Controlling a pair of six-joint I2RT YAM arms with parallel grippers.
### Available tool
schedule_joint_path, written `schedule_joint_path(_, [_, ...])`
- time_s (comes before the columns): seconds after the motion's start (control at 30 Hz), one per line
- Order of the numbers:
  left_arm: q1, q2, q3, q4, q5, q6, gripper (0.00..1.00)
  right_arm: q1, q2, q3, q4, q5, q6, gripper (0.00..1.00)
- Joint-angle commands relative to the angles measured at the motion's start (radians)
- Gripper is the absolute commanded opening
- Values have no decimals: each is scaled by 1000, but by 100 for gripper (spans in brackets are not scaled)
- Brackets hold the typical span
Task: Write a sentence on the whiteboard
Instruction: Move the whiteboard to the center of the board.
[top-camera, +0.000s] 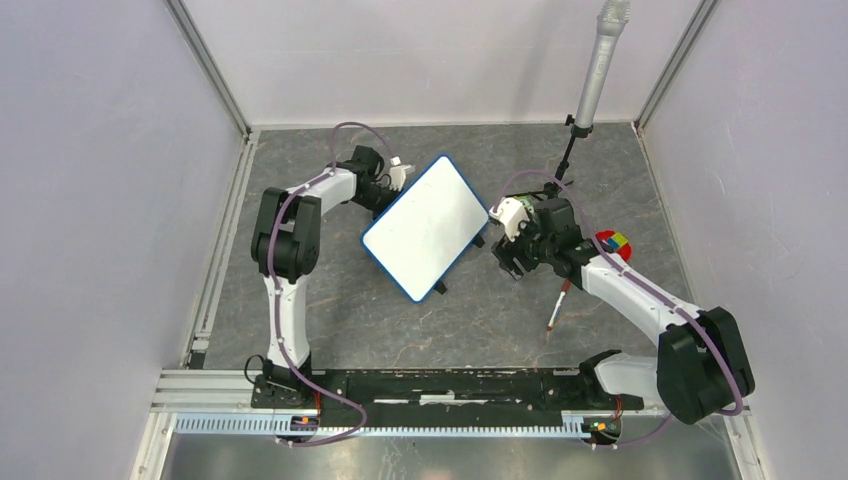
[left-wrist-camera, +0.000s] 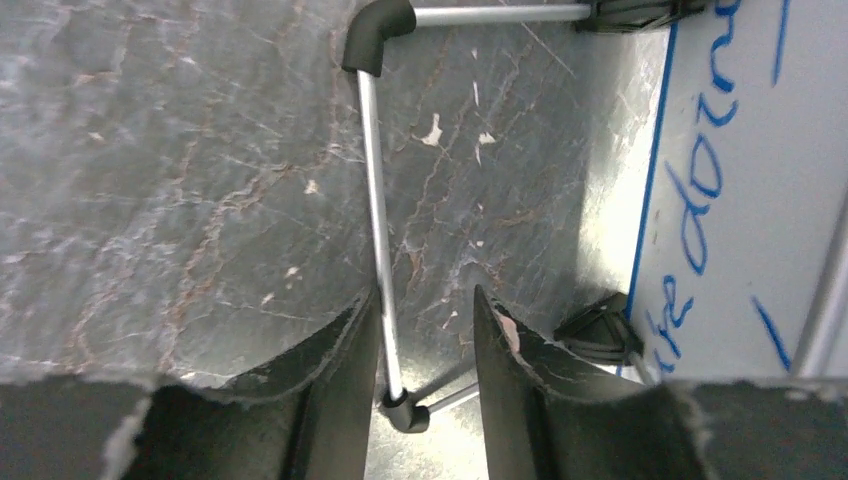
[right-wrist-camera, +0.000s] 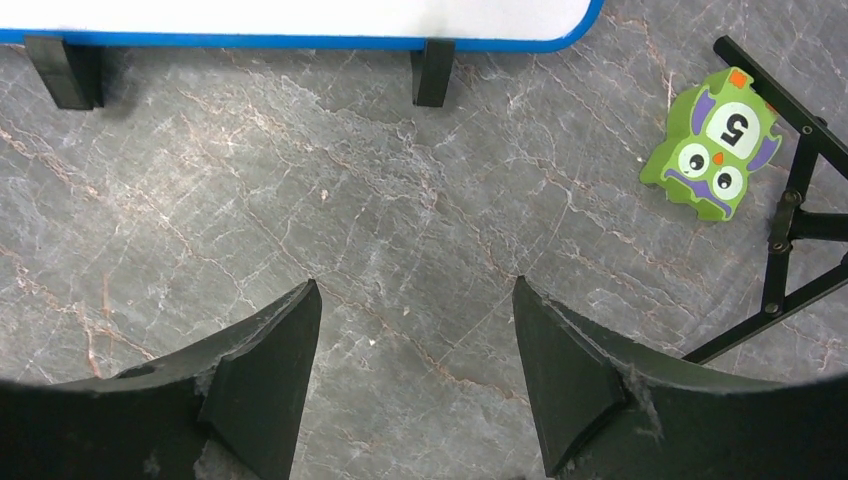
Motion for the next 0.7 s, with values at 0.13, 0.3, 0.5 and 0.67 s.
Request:
schedule_joint_path(0.13, [-86, -18, -27, -98, -99, 137, 36, -26, -14, -4, -7, -39, -34, 76])
schedule_joint_path(0.3, [-128, -46, -77, -108, -140, 174, 31, -26, -19, -27, 36, -8, -34, 75])
schedule_joint_path(0.5, [-144, -39, -70, -109, -153, 170, 31, -28, 47, -39, 203, -9, -55, 73])
schedule_joint_path(0.67, [-143, -30, -49, -133, -139, 174, 32, -29, 166, 35, 215, -65, -145, 72])
